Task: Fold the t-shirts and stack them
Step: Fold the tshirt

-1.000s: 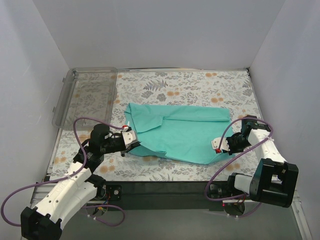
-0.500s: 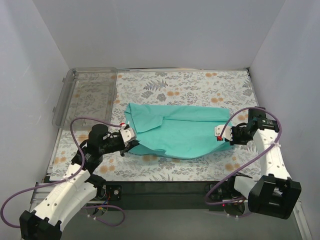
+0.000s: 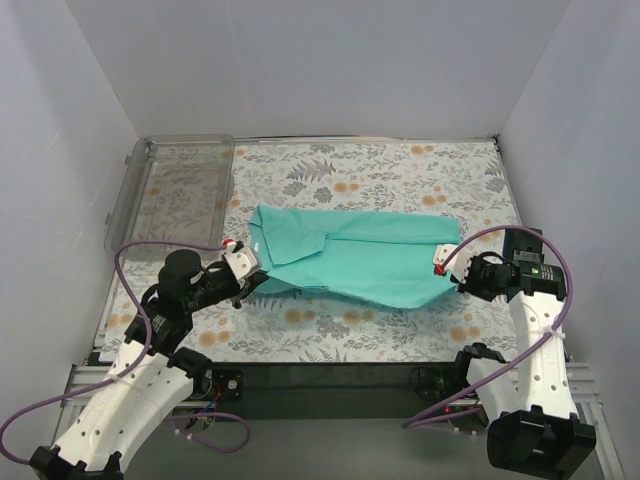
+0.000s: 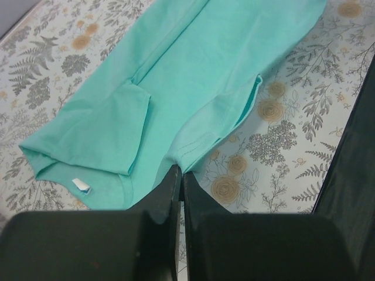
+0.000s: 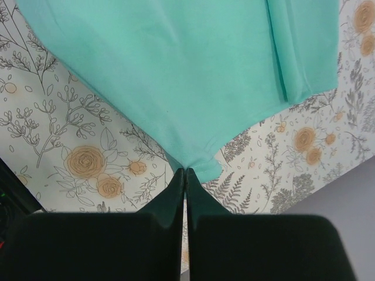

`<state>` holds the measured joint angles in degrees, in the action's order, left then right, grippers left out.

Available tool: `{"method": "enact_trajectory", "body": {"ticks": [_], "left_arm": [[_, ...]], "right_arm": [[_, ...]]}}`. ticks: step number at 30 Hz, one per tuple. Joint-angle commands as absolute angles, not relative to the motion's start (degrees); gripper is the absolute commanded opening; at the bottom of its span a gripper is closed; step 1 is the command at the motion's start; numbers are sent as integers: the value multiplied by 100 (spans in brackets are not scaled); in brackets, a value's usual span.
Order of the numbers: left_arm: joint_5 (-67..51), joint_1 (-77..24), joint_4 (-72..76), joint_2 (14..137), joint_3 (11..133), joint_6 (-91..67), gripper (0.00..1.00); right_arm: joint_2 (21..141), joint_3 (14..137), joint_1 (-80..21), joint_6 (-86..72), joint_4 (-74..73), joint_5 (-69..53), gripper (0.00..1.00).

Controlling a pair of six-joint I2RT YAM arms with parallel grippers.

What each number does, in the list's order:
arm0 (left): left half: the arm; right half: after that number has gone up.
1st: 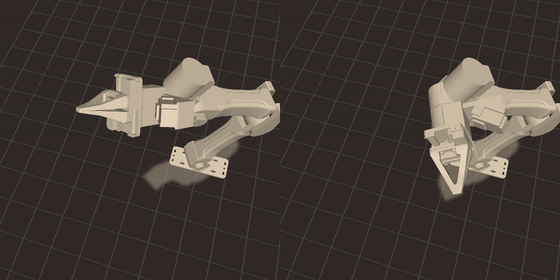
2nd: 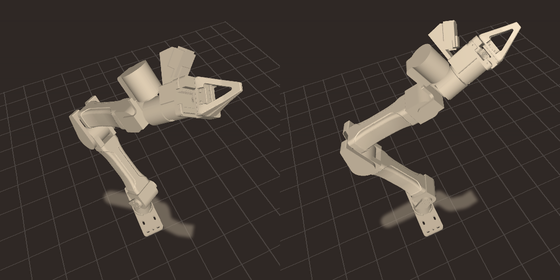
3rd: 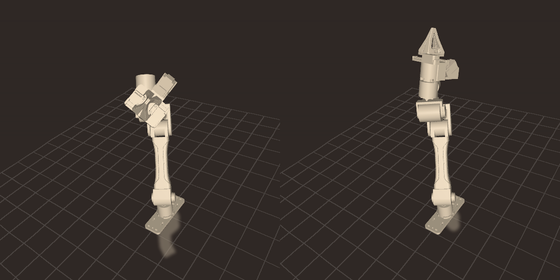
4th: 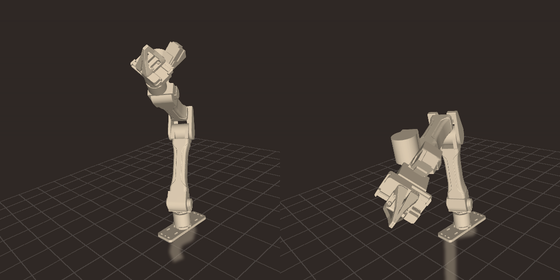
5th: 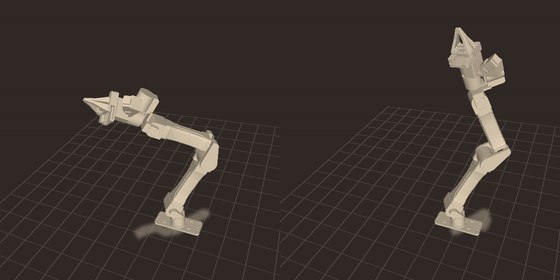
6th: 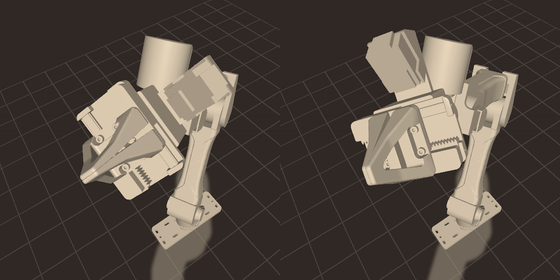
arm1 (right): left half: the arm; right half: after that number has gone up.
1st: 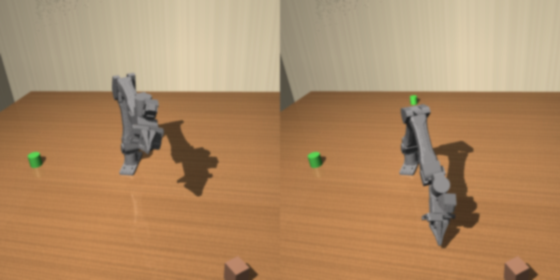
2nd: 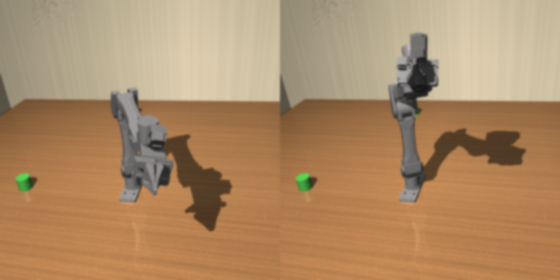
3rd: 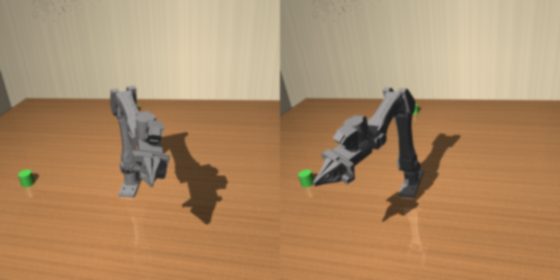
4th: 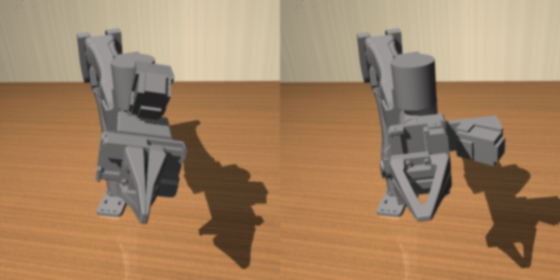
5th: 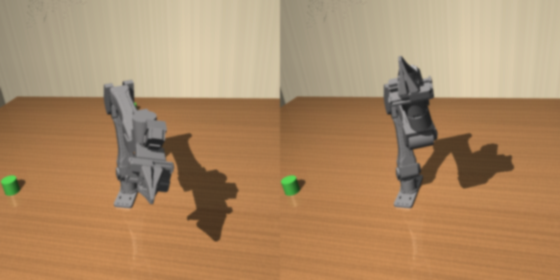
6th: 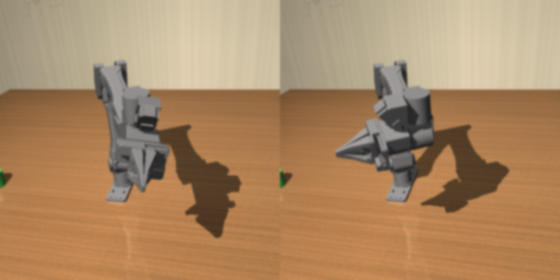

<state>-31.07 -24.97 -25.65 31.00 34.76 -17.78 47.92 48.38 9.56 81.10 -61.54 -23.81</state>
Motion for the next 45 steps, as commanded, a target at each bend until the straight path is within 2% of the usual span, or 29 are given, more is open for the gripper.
{"method": "enact_trajectory", "body": {"ticks": [1,11,22,32,45], "left_arm": [[-2857,-2514,-2664,3444,3586,-1793,0],[-2268,-2514,-2365,4807,3981,-1398,0],[-2136,-2496,-1671,5931,4192,-1064,0],[-1487,-2505,-1064,6302,4342,-782,0],[-1538,-2461,-747,7154,4561,-536,0]], "right_arm": [[4956,4667,940,7384,-5626,-2180,1],[5659,4553,1125,6593,-4642,-1890,1],[6223,4395,1230,6302,-4333,-1758,1],[6240,4236,1274,6144,-4184,-1810,1],[6811,4517,1274,5906,-3999,-1907,1]]}}
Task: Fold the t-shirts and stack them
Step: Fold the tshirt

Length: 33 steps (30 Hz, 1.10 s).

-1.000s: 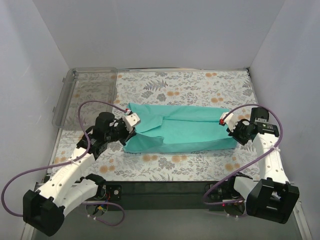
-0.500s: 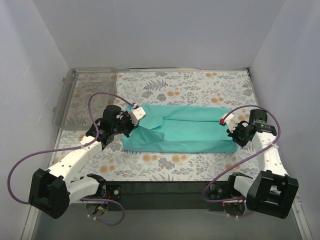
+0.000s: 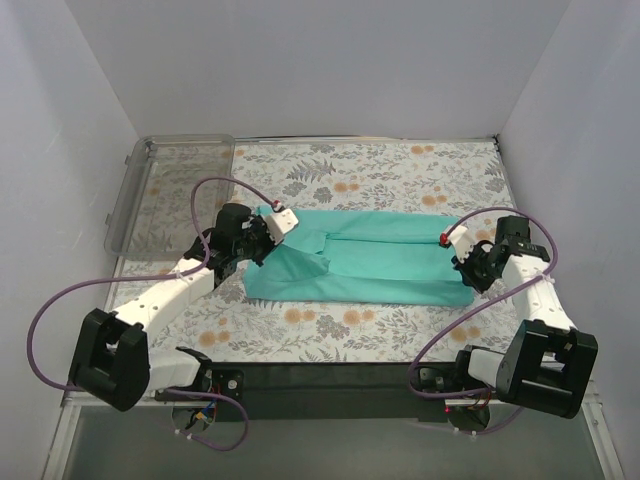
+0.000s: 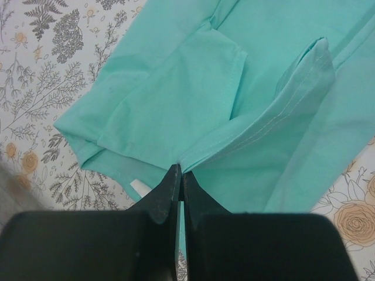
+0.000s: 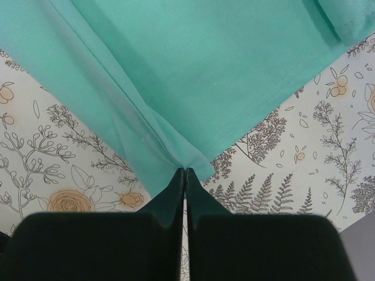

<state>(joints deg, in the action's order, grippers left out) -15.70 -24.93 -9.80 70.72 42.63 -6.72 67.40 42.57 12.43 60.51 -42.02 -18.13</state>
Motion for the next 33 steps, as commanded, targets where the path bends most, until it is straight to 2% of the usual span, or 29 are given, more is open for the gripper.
{"method": "enact_trajectory", "body": {"ticks": [1,33], "left_arm": [[-1529,-2452,-712,7224,4640,-510,0],[-1389,-2443,-281,8639,5396,-299,0]], "right_arm": [[6872,4535,1283,5863,-3973,-1899,1],[7602,4588,1274,5458,-3402,-1591,1]]}}
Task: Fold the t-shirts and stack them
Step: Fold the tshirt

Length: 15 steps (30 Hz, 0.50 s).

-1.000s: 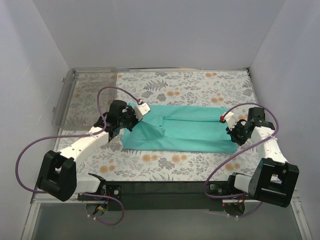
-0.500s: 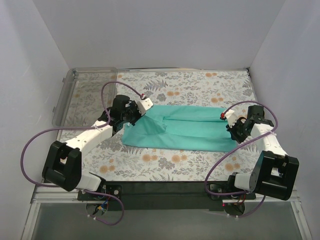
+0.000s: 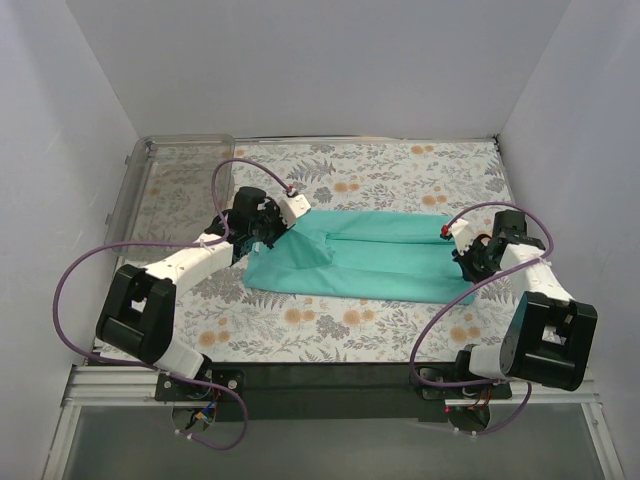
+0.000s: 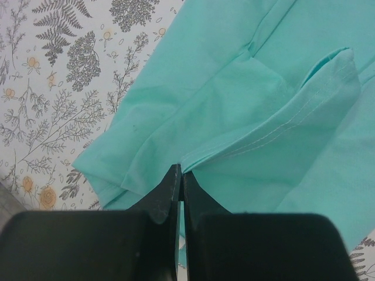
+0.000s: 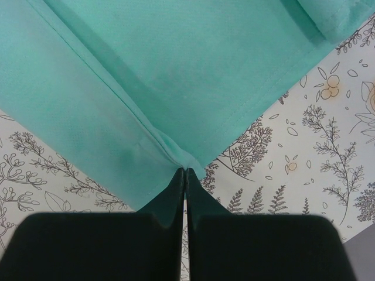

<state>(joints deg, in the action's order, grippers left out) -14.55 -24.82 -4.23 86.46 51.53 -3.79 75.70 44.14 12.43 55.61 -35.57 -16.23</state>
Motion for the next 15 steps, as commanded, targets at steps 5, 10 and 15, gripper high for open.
{"method": "enact_trajectory", "body": {"ticks": [5,10,15], "left_arm": [[-1319,-2443,-246,8675,5405,-308,0],[-1248,-2408,-123,8605,5326,-316,0],[-1239,-2382,-62,8561,5291,-352,0]], "right_arm": [[7690,4632,1275,5388,-3357,-1600,1],[7778,4702,1274,5326,-3322,-1644,1],[7848,4772,1274,5282,-3313,-1696,1]]}}
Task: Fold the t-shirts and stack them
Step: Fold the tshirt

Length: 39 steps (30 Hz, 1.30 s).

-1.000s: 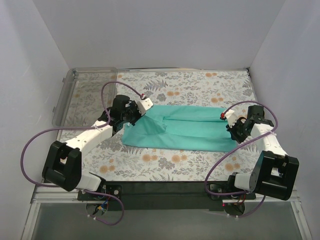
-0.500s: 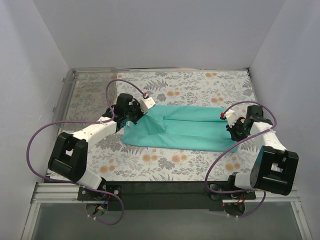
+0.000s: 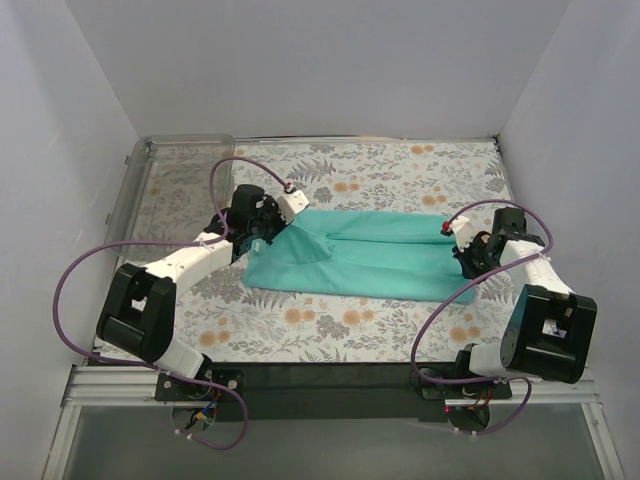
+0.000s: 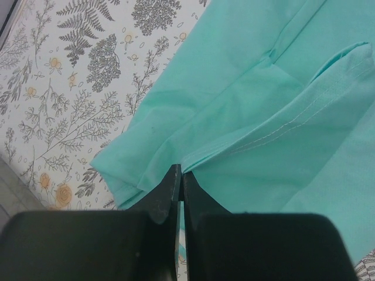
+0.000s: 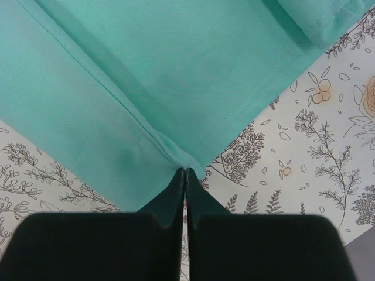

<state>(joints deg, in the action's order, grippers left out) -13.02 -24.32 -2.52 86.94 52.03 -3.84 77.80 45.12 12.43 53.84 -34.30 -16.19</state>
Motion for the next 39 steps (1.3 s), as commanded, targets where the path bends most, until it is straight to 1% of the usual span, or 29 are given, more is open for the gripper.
{"method": "enact_trajectory", "body": {"ticks": [1,17,39], "left_arm": [[-1231,-2382,-44,8543,5282,-369,0],[-1248,-2303,-35,8850,5370,-431,0],[-1160,-2259,-114,9466,5924,-501,0]], "right_arm": [[7857,4772,1274,5274,-3296,-1696,1],[8156,4913,1283,5194,-3199,-1679,1],[8270,5045,1274,5098,-3103,-1714,1]]}}
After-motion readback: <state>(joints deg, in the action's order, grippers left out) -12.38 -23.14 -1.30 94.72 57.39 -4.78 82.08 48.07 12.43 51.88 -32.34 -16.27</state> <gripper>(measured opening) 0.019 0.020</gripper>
